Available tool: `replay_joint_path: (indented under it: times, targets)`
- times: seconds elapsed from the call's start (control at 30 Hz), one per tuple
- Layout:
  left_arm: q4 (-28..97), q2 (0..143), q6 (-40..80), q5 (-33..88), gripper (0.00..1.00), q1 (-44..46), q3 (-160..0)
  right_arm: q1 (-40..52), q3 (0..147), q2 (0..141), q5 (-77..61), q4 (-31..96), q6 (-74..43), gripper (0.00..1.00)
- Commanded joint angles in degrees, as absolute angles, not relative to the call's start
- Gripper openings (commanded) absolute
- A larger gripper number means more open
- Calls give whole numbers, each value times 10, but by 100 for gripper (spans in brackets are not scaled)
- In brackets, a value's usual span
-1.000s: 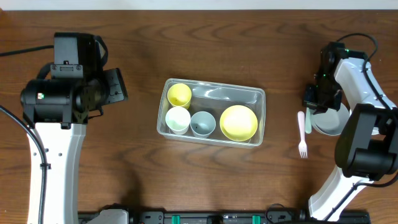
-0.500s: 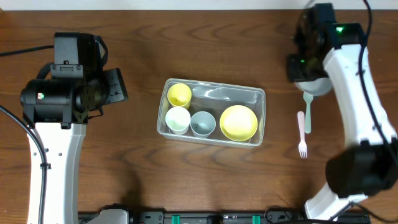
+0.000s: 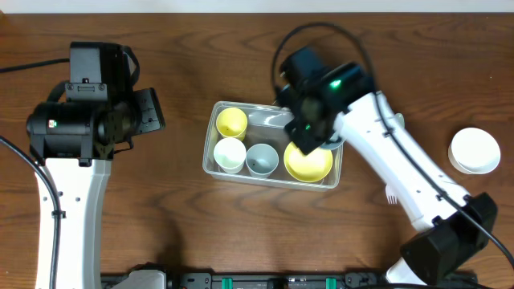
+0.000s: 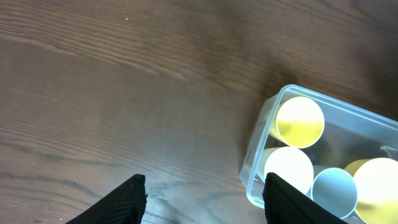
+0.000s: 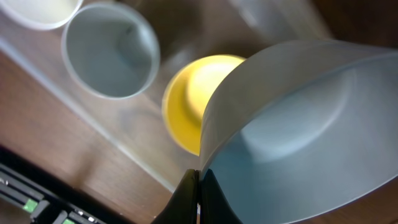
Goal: Pack container
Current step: 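Carry the light blue bowl over the container and release it, then move the right gripper back to the white bowl and grasp it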
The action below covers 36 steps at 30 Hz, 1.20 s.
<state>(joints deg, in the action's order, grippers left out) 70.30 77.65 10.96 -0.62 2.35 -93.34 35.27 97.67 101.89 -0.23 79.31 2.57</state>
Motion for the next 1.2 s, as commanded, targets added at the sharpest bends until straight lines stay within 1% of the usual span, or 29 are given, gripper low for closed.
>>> replay_joint_path:
  times: [0.0, 0.2, 0.27, 0.33, 0.4, 0.43, 0.57, 0.7, 0.8, 0.93, 0.97, 1.03, 1.17]
  targets:
    - [705, 780, 117, -11, 61, 21, -940, 376, 941, 1023, -3, 782, 23, 1]
    - [705, 780, 117, -11, 61, 21, -940, 382, 889, 1023, -3, 758, 18, 1]
    - [705, 780, 117, -11, 61, 21, -940, 382, 884, 1023, -3, 758, 18, 4]
    - [705, 780, 117, -11, 61, 21, -940, 382, 884, 1023, -2, 755, 21, 23]
    - [705, 780, 117, -11, 61, 21, -940, 382, 884, 1023, -1, 748, 25, 31]
    - [705, 780, 117, -11, 61, 21, -940, 382, 884, 1023, 2, 744, 24, 33]
    - [708, 780, 117, -11, 61, 21, -940, 376, 901, 1022, 21, 740, 15, 34]
    - [708, 780, 117, -11, 61, 21, -940, 350, 947, 1002, 87, 741, -51, 34]
    - [710, 780, 117, -11, 61, 21, -940, 300, 980, 970, 142, 741, -111, 37]
    - [711, 780, 117, -11, 61, 21, -940, 193, 994, 925, 148, 733, -148, 49]
    - [711, 780, 117, -11, 61, 21, -940, 158, 994, 917, 147, 731, -154, 50]
    - [711, 780, 117, -11, 61, 21, -940, 90, 994, 911, 143, 730, -158, 55]
    - [711, 780, 117, -11, 61, 21, -940, -34, 985, 926, 113, 730, -128, 59]
